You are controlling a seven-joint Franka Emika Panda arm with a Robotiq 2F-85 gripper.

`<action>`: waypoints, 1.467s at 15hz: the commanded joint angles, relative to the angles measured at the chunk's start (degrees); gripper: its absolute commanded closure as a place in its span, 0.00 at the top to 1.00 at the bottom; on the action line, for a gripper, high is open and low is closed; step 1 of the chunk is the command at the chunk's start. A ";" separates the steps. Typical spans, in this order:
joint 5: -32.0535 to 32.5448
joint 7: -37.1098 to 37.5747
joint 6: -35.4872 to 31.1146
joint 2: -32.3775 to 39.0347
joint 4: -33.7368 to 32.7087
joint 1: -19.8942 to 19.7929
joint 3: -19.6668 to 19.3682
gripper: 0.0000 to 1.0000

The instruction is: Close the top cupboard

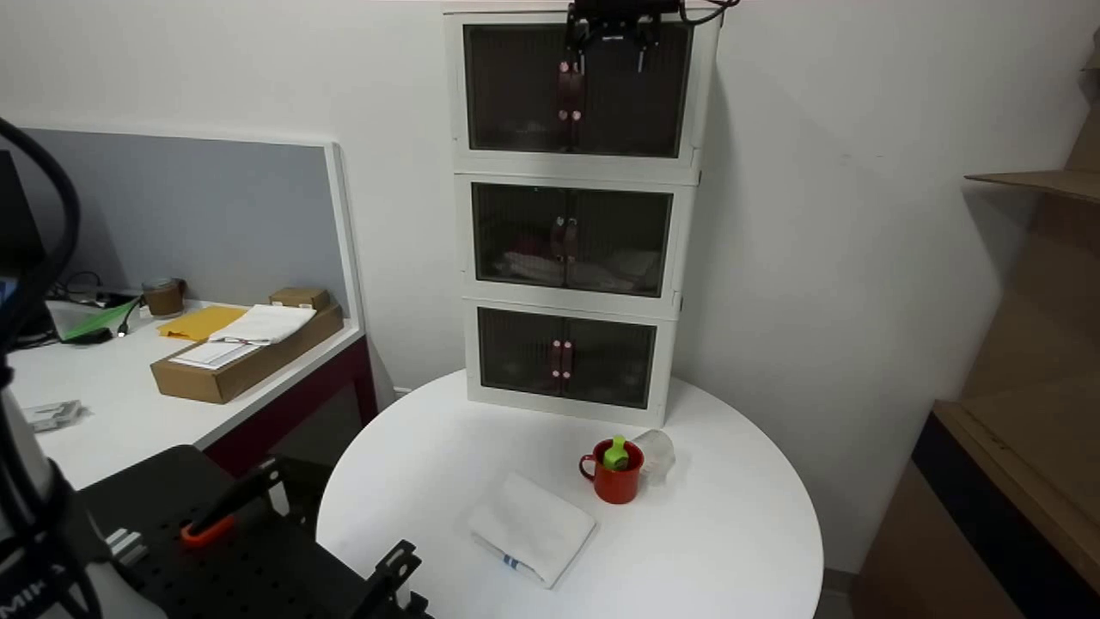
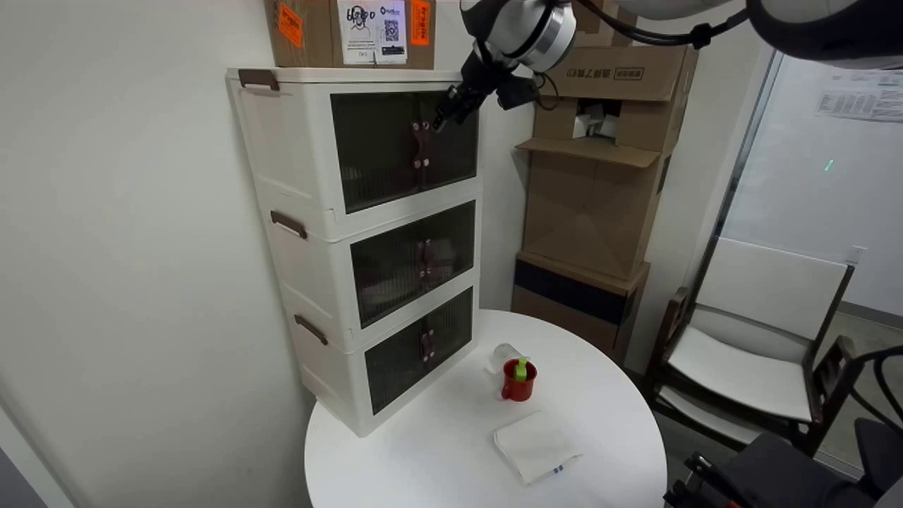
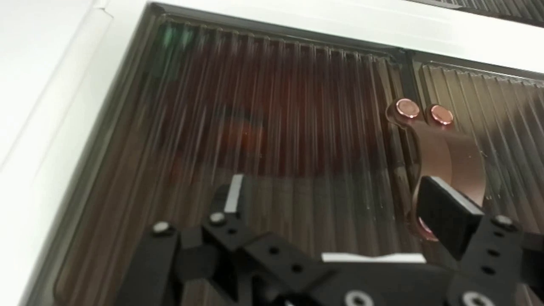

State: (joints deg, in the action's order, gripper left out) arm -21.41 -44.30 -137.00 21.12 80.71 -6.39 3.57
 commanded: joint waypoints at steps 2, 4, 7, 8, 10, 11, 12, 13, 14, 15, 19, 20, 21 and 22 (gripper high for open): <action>3.92 7.76 -6.76 0.24 2.00 0.35 -1.08 1.00; 6.86 12.94 -12.75 0.66 3.45 0.83 -1.98 1.00; 12.50 20.07 -17.47 1.24 5.29 1.23 -2.77 1.00; 14.10 21.54 -17.64 1.43 5.72 1.29 -2.86 1.00; 16.51 23.81 -15.87 1.57 6.56 1.43 -2.67 1.00; 17.20 24.62 -14.89 1.59 6.78 1.45 -2.42 1.00; 17.62 25.01 -14.28 1.58 7.14 1.48 -2.15 1.00; 17.74 25.04 -13.62 1.73 7.16 1.45 -1.79 1.00; 17.66 25.03 -13.06 1.77 7.28 1.46 -1.46 1.00; 16.88 24.21 -12.80 2.09 7.02 1.20 -0.73 1.00; 18.64 25.04 -14.51 3.90 5.16 2.26 -1.08 1.00; 19.32 25.35 -14.90 4.53 4.53 2.54 -1.36 1.00; 19.99 25.50 -15.11 5.04 4.05 2.70 -1.52 1.00; 20.76 25.61 -15.38 5.42 3.81 2.81 -1.71 1.00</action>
State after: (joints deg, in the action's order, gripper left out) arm -3.60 -21.06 -151.18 24.13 87.41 -4.58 2.80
